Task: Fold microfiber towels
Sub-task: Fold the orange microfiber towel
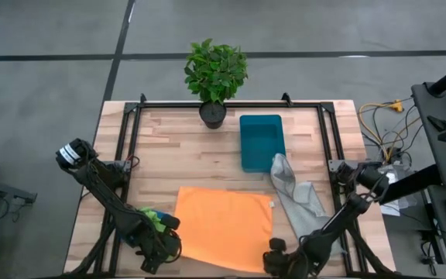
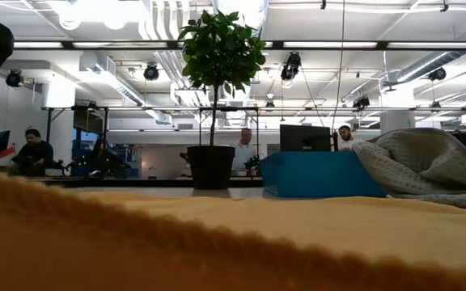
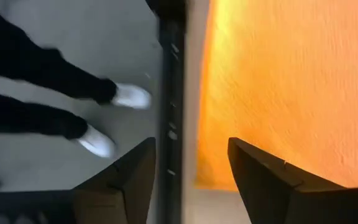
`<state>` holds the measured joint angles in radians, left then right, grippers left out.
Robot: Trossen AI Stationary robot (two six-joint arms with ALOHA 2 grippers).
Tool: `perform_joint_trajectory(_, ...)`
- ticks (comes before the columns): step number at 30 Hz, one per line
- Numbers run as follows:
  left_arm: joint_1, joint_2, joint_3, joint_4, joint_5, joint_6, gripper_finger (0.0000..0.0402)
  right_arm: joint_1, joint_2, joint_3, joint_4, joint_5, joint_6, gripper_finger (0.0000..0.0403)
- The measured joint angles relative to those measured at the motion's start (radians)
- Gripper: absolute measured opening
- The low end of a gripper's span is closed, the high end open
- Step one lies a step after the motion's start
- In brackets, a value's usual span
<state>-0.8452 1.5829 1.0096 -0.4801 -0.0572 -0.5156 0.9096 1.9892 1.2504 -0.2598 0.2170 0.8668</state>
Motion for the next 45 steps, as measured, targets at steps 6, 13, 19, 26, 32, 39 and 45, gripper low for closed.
perform_joint_trajectory(6, 0.0, 0.0, 0.0, 0.001, 0.001, -0.001, 0.0, 0.0, 0.096, 0.172, -0.418, 0.001, 0.038, 0.0124)
perform_joint_trajectory(13, 0.0, -0.008, 0.0, -0.002, 0.003, -0.001, 0.0, 0.004, 0.078, 0.252, -0.439, 0.07, -0.053, 0.0015)
perform_joint_trajectory(19, 0.002, -0.011, -0.001, -0.003, 0.037, -0.002, 0.0, 0.008, 0.051, 0.248, -0.437, 0.048, -0.034, 0.0009)
perform_joint_trajectory(26, 0.004, -0.011, -0.001, -0.018, 0.131, 0.003, 0.0, 0.008, 0.039, 0.232, -0.399, -0.012, 0.009, 0.0009)
perform_joint_trajectory(32, 0.025, -0.046, -0.002, -0.061, 0.092, 0.008, 0.0, 0.008, -0.038, 0.131, -0.297, -0.005, 0.114, 0.0009)
perform_joint_trajectory(39, 0.073, -0.136, -0.021, -0.113, 0.003, 0.1, 0.0, -0.01, -0.228, -0.079, -0.215, 0.059, 0.239, 0.0009)
perform_joint_trajectory(45, 0.184, -0.227, -0.135, -0.105, -0.003, 0.112, 0.0, -0.08, -0.382, -0.247, -0.194, 0.06, 0.26, 0.0009)
